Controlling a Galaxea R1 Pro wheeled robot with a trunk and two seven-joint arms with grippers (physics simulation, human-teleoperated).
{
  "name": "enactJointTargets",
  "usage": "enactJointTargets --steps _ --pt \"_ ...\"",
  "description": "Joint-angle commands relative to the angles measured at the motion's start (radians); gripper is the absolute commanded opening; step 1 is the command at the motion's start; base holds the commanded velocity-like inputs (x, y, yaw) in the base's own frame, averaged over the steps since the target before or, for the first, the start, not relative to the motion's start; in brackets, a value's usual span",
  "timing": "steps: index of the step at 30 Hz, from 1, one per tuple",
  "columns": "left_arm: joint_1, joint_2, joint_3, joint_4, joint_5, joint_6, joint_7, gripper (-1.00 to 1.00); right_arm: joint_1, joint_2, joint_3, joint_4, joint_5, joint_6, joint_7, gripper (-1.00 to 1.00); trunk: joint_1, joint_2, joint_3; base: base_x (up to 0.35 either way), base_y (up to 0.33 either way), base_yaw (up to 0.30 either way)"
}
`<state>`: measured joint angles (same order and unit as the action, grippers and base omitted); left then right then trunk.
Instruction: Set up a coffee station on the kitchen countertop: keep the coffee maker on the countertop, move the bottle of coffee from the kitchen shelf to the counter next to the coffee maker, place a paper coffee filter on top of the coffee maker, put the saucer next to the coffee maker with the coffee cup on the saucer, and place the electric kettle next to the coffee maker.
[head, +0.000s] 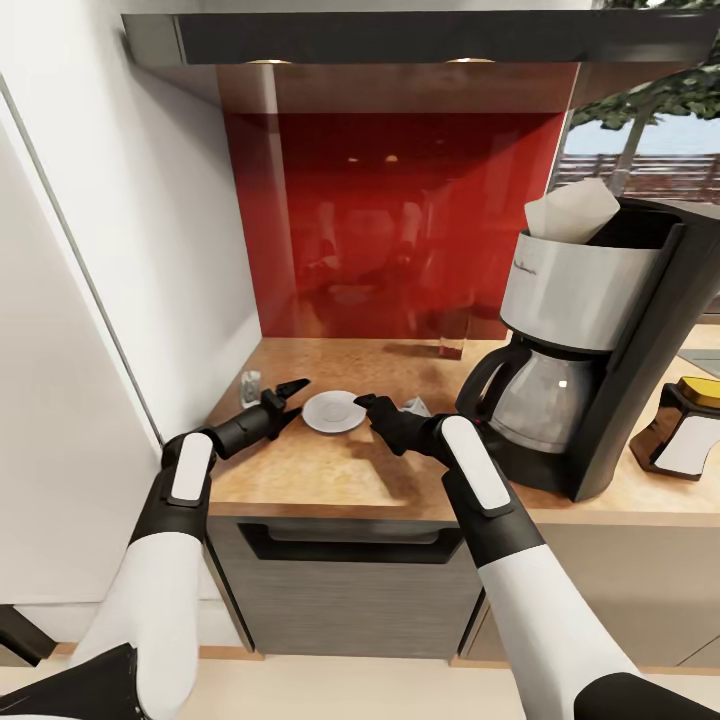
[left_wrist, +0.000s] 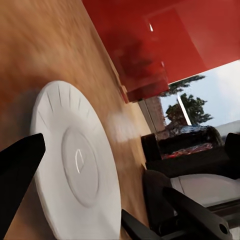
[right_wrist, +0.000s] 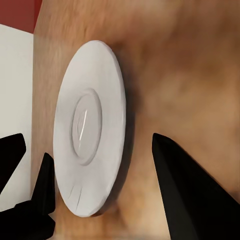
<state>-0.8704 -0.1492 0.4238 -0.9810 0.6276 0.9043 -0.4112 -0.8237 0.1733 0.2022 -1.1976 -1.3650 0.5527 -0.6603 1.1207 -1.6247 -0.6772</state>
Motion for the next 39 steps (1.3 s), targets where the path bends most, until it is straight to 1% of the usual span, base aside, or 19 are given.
enactJointTargets --steps 1,5,9,11,18,35,39 --pt "-0.001 -0.003 0.004 0.035 -0.025 0.005 -0.001 1.0 0.0 0.0 0.0 0.0 -0.006 0.004 -0.01 1.0 0.0 0.0 -0.001 0.0 0.0 0.0" --pt "-0.001 -0.008 0.004 0.036 -0.025 0.005 -0.001 1.0 0.0 0.0 0.0 0.001 -0.015 0.004 -0.01 1.0 0.0 0.0 -0.001 0.0 0.0 0.0" --pt "-0.001 -0.011 0.004 0.036 -0.025 0.006 -0.001 1.0 0.0 0.0 0.0 0.001 -0.037 0.003 -0.01 1.0 0.0 0.0 -0.001 0.0 0.0 0.0" --pt "-0.001 -0.017 0.003 0.036 -0.025 0.007 -0.001 1.0 0.0 0.0 0.0 0.001 -0.043 0.003 -0.01 1.0 0.0 0.0 -0.001 0.0 0.0 0.0" --pt "-0.001 -0.025 0.003 0.036 -0.025 0.008 -0.001 1.0 0.0 0.0 0.0 0.001 -0.046 0.003 -0.01 1.0 0.0 0.0 -0.001 0.0 0.0 0.0" --pt "-0.001 -0.025 0.004 0.037 -0.025 0.013 -0.002 1.0 0.0 0.0 0.0 0.003 -0.048 0.003 -0.01 1.0 0.0 0.0 -0.001 0.0 0.0 0.0" --pt "-0.001 -0.025 0.004 0.038 -0.025 0.042 -0.003 1.0 -0.001 0.0 0.001 0.015 -0.048 0.003 -0.01 1.0 0.0 0.0 -0.001 0.0 0.0 0.0"
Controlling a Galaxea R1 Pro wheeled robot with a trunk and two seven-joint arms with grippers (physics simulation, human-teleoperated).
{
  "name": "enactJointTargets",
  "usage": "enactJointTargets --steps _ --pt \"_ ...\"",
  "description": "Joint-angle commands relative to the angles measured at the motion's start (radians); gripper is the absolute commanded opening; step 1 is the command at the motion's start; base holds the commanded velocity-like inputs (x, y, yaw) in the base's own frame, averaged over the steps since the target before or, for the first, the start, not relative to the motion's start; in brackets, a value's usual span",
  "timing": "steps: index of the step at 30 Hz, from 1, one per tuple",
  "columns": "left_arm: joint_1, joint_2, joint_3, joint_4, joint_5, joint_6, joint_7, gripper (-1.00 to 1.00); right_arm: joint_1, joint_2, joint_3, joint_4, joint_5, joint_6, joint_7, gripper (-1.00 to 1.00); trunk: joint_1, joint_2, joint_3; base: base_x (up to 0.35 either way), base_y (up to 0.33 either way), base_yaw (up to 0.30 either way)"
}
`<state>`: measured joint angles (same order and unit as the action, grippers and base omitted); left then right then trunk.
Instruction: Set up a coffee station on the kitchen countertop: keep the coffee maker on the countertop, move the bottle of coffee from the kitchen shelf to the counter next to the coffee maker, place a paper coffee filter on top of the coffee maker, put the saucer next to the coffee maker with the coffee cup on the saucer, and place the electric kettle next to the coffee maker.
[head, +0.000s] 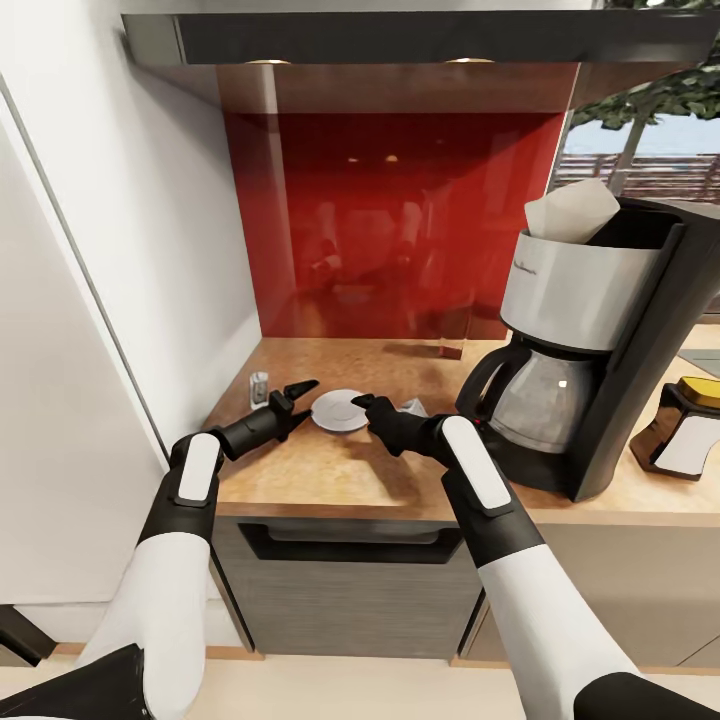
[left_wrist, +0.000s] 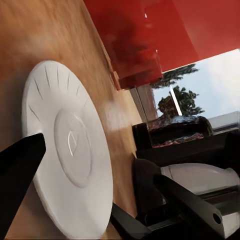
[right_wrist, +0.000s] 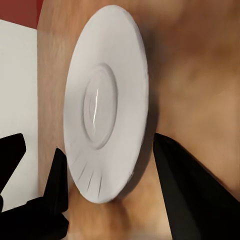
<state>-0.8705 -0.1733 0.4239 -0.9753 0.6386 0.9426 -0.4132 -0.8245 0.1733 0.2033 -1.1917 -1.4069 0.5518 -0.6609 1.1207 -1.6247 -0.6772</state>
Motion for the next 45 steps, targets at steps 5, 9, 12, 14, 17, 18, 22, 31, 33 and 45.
enactJointTargets --steps 5,9,12,14,17,18,22,31,33,45 --pt "-0.001 -0.001 0.004 0.031 -0.036 0.026 -0.001 1.0 -0.001 0.0 0.001 0.015 -0.006 0.004 -0.009 1.0 0.0 0.0 -0.001 0.0 0.0 0.0" --pt "-0.001 -0.001 0.004 0.031 -0.036 0.031 -0.002 1.0 -0.001 0.0 0.001 0.016 -0.006 0.003 -0.009 1.0 0.0 0.0 -0.001 0.0 0.0 0.0" --pt "-0.001 -0.001 0.004 0.03 -0.035 0.032 -0.004 1.0 -0.001 0.0 0.001 0.016 -0.006 0.003 -0.009 1.0 0.0 0.0 -0.001 0.0 0.0 0.0" --pt "-0.001 -0.001 0.004 0.03 -0.035 0.033 -0.005 1.0 -0.001 0.0 0.0 0.016 -0.006 0.003 -0.009 1.0 0.0 0.0 -0.001 0.0 0.0 0.0" --pt "-0.001 -0.001 0.004 0.03 -0.034 0.034 -0.005 1.0 -0.001 0.0 0.001 0.016 -0.006 0.003 -0.009 1.0 0.0 0.0 -0.001 0.0 0.0 0.0" --pt "-0.001 -0.001 0.004 0.03 -0.034 0.034 -0.006 1.0 -0.001 0.0 0.001 0.016 -0.006 0.003 -0.009 1.0 0.0 0.0 -0.001 0.0 0.0 0.0" --pt "-0.001 -0.001 0.004 0.03 -0.034 0.036 -0.007 1.0 -0.001 0.0 0.001 0.016 -0.006 0.003 -0.009 1.0 0.0 0.0 -0.001 0.0 0.0 0.0" --pt "-0.001 -0.001 0.004 0.031 -0.034 0.037 -0.011 1.0 -0.001 0.0 0.001 0.016 -0.007 0.003 -0.009 1.0 0.0 0.0 -0.001 0.0 0.0 0.0" --pt "-0.001 -0.001 0.005 0.032 -0.034 0.043 -0.012 1.0 -0.001 0.0 0.001 0.016 -0.007 0.003 -0.009 1.0 0.0 0.0 -0.001 0.0 0.0 0.0" --pt "-0.001 -0.001 0.003 0.06 -0.034 0.051 -0.061 1.0 -0.001 0.0 0.001 0.017 -0.007 0.003 -0.009 1.0 0.0 0.0 -0.001 0.0 0.0 0.0"
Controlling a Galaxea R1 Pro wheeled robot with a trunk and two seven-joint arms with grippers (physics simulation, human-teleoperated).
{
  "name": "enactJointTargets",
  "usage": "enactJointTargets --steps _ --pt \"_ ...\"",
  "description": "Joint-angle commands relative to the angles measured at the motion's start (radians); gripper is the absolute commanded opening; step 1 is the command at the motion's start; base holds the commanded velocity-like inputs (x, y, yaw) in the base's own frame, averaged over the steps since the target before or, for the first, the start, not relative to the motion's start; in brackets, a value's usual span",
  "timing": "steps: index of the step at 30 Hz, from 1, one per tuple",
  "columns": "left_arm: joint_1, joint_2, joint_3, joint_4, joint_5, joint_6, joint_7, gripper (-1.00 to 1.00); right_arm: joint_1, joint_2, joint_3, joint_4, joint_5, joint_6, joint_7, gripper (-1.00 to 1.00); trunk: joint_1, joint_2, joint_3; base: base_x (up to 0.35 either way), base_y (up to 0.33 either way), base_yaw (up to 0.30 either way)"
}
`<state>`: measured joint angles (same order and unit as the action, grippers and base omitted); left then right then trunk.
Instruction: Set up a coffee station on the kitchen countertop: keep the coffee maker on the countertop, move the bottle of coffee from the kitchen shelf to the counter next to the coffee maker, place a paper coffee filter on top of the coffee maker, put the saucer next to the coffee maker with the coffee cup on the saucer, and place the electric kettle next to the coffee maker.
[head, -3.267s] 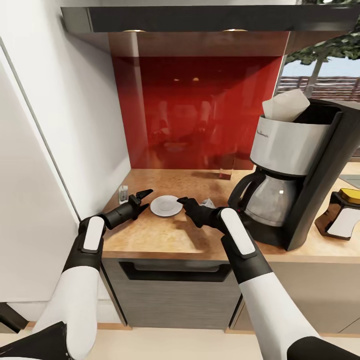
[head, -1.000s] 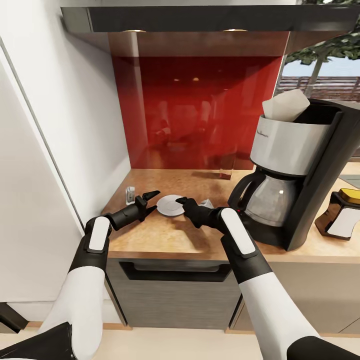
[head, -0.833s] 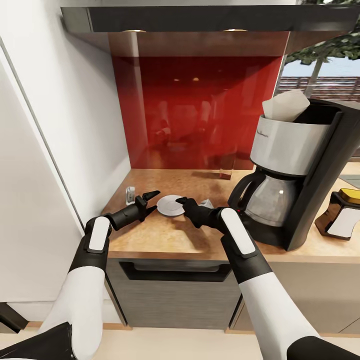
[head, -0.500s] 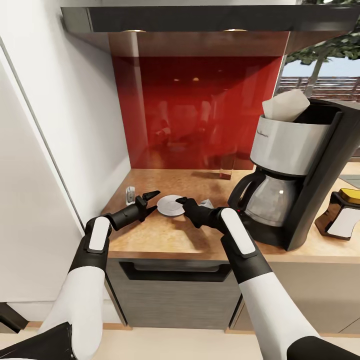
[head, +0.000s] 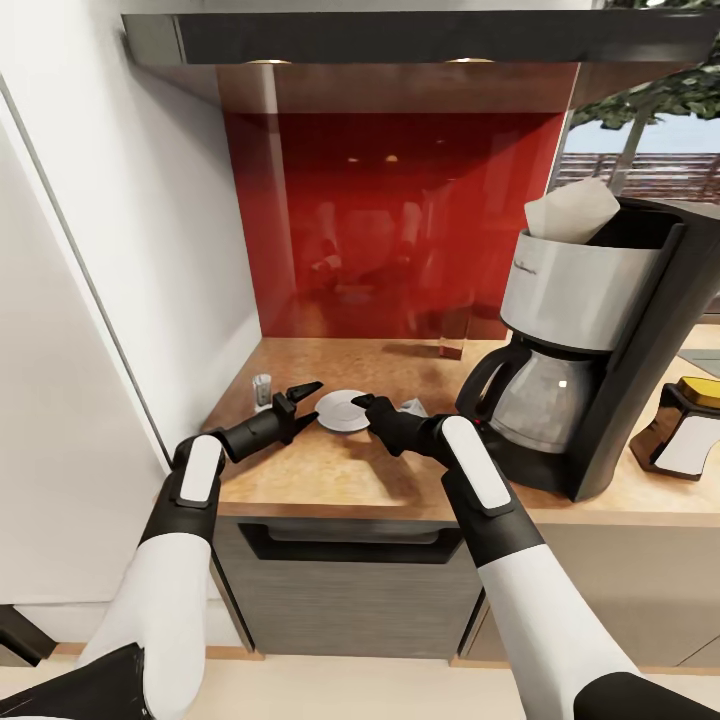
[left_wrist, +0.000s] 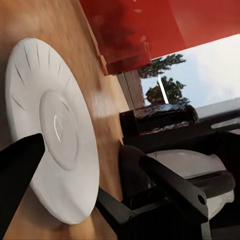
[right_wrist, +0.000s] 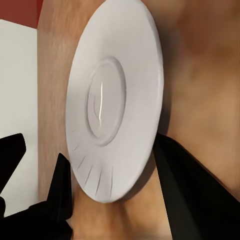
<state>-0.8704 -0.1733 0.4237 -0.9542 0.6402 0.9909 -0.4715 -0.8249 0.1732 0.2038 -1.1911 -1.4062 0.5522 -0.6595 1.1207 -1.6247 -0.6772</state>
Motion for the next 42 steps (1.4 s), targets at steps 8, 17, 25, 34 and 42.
enactJointTargets --steps 8,17,25,34,42 --pt "-0.001 -0.001 0.002 0.032 -0.036 0.001 -0.005 1.0 -0.001 0.0 0.0 0.016 -0.008 0.003 -0.011 1.0 0.0 0.0 -0.001 0.0 0.0 0.0" --pt "-0.001 -0.001 0.003 -0.02 -0.036 -0.001 -0.004 1.0 -0.001 0.0 0.0 0.015 -0.008 0.003 -0.011 1.0 0.0 0.0 -0.001 0.0 0.0 0.0" --pt "-0.002 0.006 0.003 -0.063 -0.036 -0.001 -0.003 1.0 0.0 0.0 0.0 0.015 -0.008 0.003 -0.01 1.0 0.0 0.0 -0.001 0.0 0.0 0.0" --pt "-0.002 0.02 0.004 -0.126 -0.036 -0.002 -0.002 1.0 0.0 0.0 0.0 0.015 -0.008 0.003 -0.011 1.0 0.0 0.0 -0.001 0.0 0.0 0.0" --pt "-0.002 0.021 0.005 -0.134 -0.037 -0.005 0.003 1.0 0.0 0.0 -0.001 0.015 -0.008 0.003 -0.011 1.0 0.0 0.0 -0.001 0.0 0.0 0.0"
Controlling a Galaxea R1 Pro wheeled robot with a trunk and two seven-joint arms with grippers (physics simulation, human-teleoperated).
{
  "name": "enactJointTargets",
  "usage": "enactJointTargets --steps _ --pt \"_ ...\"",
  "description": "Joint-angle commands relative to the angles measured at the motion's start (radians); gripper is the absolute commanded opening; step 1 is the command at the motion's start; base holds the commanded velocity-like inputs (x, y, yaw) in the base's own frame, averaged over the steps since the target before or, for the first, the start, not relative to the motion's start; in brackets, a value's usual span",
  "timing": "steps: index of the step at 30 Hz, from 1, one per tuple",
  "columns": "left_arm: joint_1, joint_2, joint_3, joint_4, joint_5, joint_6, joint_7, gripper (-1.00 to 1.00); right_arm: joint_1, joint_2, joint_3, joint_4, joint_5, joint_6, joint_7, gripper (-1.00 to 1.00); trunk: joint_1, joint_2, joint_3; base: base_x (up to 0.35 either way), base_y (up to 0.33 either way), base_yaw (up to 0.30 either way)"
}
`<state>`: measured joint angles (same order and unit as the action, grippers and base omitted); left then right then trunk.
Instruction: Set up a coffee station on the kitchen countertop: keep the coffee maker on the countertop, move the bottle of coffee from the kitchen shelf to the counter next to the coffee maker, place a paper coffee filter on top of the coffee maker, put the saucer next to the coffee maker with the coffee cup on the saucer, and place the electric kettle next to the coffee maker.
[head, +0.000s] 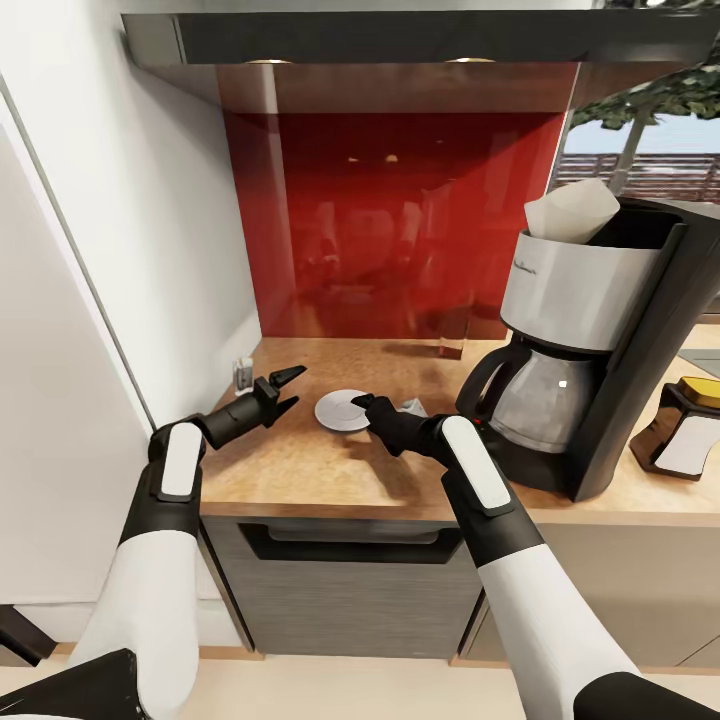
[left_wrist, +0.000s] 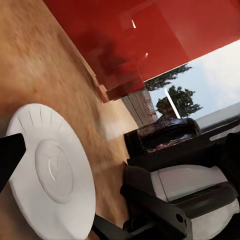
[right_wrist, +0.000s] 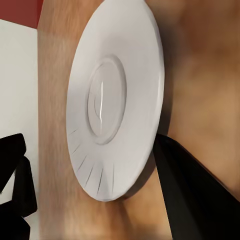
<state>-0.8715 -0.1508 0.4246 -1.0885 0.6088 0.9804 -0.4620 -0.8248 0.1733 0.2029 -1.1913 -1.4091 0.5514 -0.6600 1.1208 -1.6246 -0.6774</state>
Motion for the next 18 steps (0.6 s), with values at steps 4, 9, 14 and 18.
enactJointTargets --steps 4,9,14,18 --pt "-0.001 -0.001 0.004 0.005 -0.006 0.003 -0.004 1.0 0.0 0.0 0.0 0.015 -0.005 0.004 -0.01 1.0 0.0 0.0 -0.001 0.0 0.0 0.0" --pt "-0.001 -0.001 0.004 0.03 -0.006 -0.001 -0.001 1.0 0.0 0.0 0.0 0.015 -0.005 0.004 -0.01 1.0 0.0 0.0 -0.001 0.0 0.0 0.0" --pt "-0.01 -0.001 0.003 0.081 -0.007 -0.033 0.0 1.0 0.0 0.0 0.0 0.015 -0.005 0.004 -0.01 1.0 0.0 0.0 -0.001 0.0 0.0 0.0" --pt "-0.032 -0.003 0.002 0.14 -0.007 -0.063 0.0 1.0 0.0 0.0 0.0 0.015 -0.005 0.004 -0.01 1.0 0.0 0.0 -0.001 0.0 0.0 0.0"
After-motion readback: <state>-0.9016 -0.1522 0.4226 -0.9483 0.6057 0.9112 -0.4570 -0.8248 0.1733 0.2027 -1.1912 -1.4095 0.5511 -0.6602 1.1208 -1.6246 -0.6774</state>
